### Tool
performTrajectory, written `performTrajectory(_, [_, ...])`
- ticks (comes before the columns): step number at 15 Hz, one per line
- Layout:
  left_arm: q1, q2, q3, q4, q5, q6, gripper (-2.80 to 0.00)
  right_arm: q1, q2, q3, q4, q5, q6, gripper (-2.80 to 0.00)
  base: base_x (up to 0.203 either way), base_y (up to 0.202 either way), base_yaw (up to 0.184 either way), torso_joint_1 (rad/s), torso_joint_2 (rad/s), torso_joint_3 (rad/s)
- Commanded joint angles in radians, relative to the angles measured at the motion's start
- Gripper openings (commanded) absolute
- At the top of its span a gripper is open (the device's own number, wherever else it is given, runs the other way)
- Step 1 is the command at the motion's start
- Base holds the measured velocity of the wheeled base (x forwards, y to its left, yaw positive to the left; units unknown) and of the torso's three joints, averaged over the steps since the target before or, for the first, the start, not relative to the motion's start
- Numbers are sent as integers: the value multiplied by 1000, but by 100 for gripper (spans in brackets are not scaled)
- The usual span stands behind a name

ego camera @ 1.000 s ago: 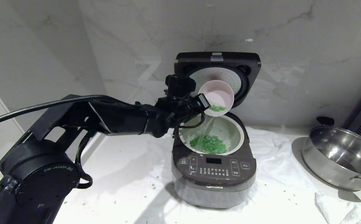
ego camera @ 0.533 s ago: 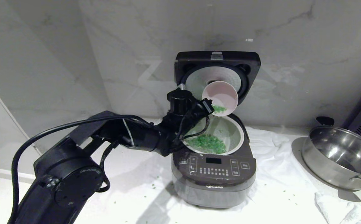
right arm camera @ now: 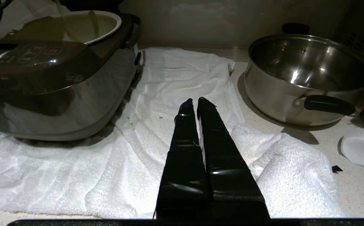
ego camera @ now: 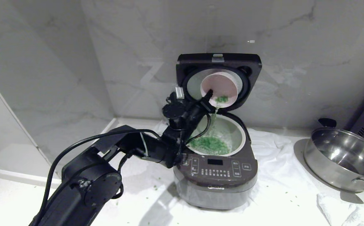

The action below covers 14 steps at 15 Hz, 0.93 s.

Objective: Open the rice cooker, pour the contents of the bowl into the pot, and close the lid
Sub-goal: Pour the water from the bowl into the rice cooker

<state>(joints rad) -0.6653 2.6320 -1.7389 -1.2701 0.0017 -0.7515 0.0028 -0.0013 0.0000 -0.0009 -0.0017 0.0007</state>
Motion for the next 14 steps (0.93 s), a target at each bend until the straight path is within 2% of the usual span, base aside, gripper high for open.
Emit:
performTrajectory(1, [4, 49, -1, -23, -6, -9, -280, 0, 1, 0, 1, 0, 1, -280, 0, 0, 0, 0, 0, 0])
performTrajectory(10, [1, 45, 28, -22, -25, -5, -280, 0, 1, 0, -1, 0, 1, -280, 0, 0, 0, 1, -3, -1])
performTrajectory(12, [0, 21, 93, -18, -30, 3, -280, 0, 1, 0, -1, 0, 1, -280, 0, 0, 0, 0, 0, 0])
performTrajectory(14, [12, -35, 207, -20, -55, 23, -280, 0, 1, 0, -1, 0, 1, -280, 0, 0, 0, 0, 0, 0])
